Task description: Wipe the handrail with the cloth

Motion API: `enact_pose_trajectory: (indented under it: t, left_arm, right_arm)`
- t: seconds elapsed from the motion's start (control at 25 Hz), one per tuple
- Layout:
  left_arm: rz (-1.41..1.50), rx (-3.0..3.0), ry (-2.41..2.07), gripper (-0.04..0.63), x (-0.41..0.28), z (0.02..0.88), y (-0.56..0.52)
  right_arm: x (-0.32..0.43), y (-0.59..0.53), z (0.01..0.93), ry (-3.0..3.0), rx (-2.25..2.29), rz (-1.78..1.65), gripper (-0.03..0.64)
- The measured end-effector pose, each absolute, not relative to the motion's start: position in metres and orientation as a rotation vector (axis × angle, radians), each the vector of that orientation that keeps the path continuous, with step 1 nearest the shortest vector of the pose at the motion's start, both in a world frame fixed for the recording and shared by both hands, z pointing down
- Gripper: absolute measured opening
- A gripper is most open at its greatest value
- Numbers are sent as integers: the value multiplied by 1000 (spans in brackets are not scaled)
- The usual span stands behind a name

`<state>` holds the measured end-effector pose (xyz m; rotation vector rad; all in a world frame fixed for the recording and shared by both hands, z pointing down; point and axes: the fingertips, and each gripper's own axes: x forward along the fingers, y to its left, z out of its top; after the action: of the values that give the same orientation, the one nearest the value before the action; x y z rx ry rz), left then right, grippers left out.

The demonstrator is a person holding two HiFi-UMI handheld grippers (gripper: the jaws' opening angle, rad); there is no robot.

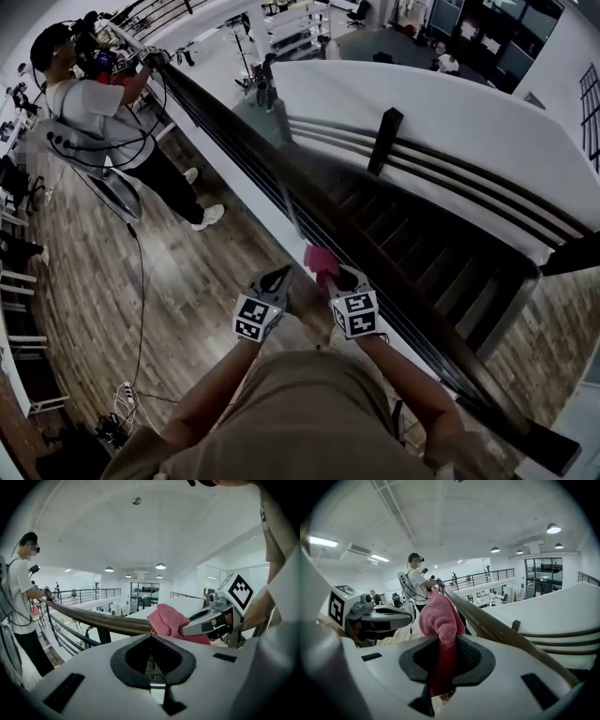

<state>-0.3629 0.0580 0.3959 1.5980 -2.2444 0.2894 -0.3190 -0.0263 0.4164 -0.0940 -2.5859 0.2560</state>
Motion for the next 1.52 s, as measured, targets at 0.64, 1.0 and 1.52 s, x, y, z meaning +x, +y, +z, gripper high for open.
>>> enact_pose_trajectory:
  t: [0.64,1.0,1.52]
  left_arm:
    - [423,1802,-2011,15,-608,477,53]
    - [498,1896,-1914,15,-659,506,29]
    - [584,1985,-1787,15,-670,521,28]
  right_arm:
    - [-573,-10,567,-2487,388,271,81]
    - [-630,-45,597,-2482,754,309,81]
    - [-666,-76,609,-2556,950,332,81]
